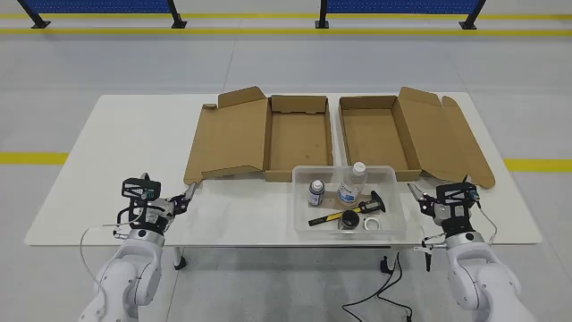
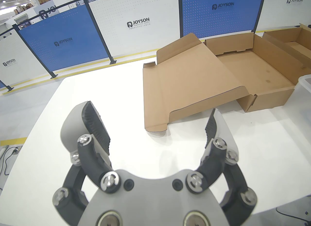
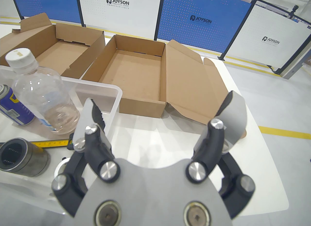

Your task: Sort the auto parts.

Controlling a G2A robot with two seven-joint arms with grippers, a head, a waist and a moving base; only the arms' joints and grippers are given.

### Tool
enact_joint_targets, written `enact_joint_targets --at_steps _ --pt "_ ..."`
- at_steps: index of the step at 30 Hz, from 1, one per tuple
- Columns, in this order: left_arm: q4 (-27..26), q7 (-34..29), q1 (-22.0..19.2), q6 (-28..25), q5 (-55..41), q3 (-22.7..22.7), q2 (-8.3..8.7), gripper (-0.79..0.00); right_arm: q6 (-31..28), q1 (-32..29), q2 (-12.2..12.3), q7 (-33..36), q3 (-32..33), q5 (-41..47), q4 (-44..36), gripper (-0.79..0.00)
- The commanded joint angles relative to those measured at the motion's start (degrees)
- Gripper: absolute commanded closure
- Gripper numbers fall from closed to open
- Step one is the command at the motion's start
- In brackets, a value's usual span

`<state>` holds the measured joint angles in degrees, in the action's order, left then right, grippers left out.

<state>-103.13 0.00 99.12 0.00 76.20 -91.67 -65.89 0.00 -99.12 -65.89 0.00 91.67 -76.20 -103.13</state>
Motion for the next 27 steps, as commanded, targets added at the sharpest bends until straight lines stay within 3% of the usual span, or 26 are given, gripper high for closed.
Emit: enact_joint_targets --at_steps 1,13,20,27 --pt "0.0 0.0 0.0 0.0 0.0 0.0 0.0 -0.785 0.0 0.0 0.0 0.0 0.0 0.0 0.0 -0.784" --pt "-0.6 -0.7 -1.2 -0.9 0.7 1.4 -0.13 -0.785 0.0 0.0 0.0 0.0 0.0 0.0 0.0 -0.785" --pt "-2.4 -4.7 -7.5 -7.6 0.5 5.7 -0.33 -0.785 0.0 0.0 0.0 0.0 0.0 0.0 0.0 -0.785" --pt "-4.0 -12.2 -15.9 -15.6 -1.1 12.9 -0.8 -0.785 0.0 0.0 0.0 0.0 0.0 0.0 0.0 -0.785"
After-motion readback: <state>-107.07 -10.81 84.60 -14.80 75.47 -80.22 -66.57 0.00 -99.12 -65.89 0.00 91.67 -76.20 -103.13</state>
